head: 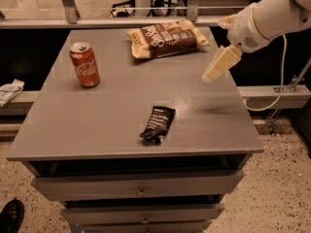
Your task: Move brown chip bag near rxbar chocolate
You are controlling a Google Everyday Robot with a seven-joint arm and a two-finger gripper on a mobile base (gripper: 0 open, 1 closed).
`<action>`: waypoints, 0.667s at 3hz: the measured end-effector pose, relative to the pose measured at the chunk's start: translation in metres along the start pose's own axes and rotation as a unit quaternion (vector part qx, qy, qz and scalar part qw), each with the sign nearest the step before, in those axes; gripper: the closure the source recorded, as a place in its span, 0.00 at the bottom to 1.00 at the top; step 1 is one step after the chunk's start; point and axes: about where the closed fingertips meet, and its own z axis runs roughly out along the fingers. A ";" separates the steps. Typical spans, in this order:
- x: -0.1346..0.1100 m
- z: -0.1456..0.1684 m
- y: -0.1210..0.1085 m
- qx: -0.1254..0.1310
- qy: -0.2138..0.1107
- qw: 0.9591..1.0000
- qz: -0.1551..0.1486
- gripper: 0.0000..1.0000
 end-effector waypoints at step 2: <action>-0.005 0.038 -0.013 0.023 -0.051 0.998 0.026 0.00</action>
Offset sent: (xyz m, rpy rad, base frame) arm 0.0600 0.0337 -0.0409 0.2487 -0.1138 -0.0675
